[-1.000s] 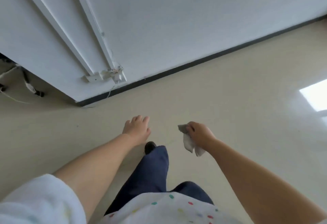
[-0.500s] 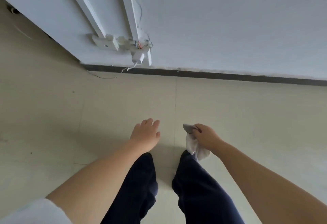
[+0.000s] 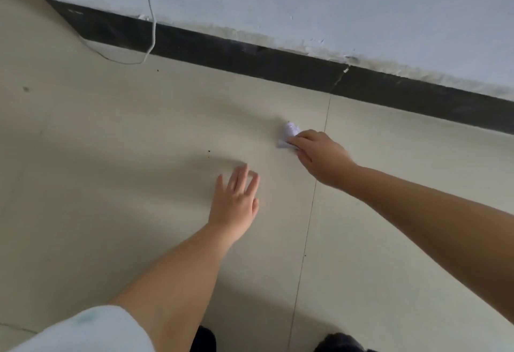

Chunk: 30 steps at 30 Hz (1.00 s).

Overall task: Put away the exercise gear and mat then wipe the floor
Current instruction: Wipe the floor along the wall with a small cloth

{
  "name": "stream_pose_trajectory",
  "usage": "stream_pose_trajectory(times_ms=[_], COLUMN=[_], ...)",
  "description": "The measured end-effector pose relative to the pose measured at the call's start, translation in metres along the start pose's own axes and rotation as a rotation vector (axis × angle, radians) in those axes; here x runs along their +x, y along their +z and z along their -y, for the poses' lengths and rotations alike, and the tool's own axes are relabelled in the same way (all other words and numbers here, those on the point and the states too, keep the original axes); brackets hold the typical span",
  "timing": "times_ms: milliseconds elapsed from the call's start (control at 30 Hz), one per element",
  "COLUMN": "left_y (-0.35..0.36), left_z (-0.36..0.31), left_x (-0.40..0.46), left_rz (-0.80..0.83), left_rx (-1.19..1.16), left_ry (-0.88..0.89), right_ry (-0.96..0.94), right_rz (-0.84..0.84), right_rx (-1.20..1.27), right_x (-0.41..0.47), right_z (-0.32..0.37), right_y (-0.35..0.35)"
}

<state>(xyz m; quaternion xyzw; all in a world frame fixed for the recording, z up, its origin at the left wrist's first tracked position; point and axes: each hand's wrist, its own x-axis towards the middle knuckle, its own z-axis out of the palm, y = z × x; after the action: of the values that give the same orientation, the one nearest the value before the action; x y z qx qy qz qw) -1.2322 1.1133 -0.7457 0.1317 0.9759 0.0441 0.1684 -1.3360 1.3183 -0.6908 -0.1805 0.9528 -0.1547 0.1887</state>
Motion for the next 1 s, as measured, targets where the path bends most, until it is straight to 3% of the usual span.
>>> stream_pose_trajectory(times_ms=[67,200,333,367,500,633,733,867,1000], left_y=[0.021,0.031,0.037,0.038,0.035,0.021,0.003,-0.014,-0.012], left_z=[0.013,0.025,0.027,0.027,0.024,0.021,0.022,0.036,0.035], left_x=[-0.006,-0.015,-0.015,-0.016,-0.014,-0.011,-0.007,-0.003,-0.001], left_rz=[-0.100,-0.096,-0.113,-0.123,-0.160,-0.185,-0.230,-0.367,-0.325], left_rx=[-0.041,-0.040,0.003,0.005,0.009,-0.007,-0.095,-0.225,-0.175], left_ry=[0.023,0.062,0.073,0.068,0.048,0.044,0.028,-0.094,-0.030], right_ry=[-0.114,-0.241,-0.618,-0.636,-0.336,-0.209,-0.103,-0.411,-0.832], right_rz=[0.041,0.131,0.250,0.264,0.196,0.244,0.244,0.285,0.420], right_rx=[-0.053,-0.203,-0.331,-0.358,-0.353,-0.426,-0.346,-0.322,-0.476], right_x=[-0.005,-0.059,-0.077,-0.063,0.029,0.104,0.106,0.012,-0.118], right_z=[0.003,0.012,-0.008,-0.016,-0.030,-0.006,0.018,0.036,0.033], right_y=[0.031,0.094,0.103,0.097,0.055,0.025,0.036,0.084,0.134])
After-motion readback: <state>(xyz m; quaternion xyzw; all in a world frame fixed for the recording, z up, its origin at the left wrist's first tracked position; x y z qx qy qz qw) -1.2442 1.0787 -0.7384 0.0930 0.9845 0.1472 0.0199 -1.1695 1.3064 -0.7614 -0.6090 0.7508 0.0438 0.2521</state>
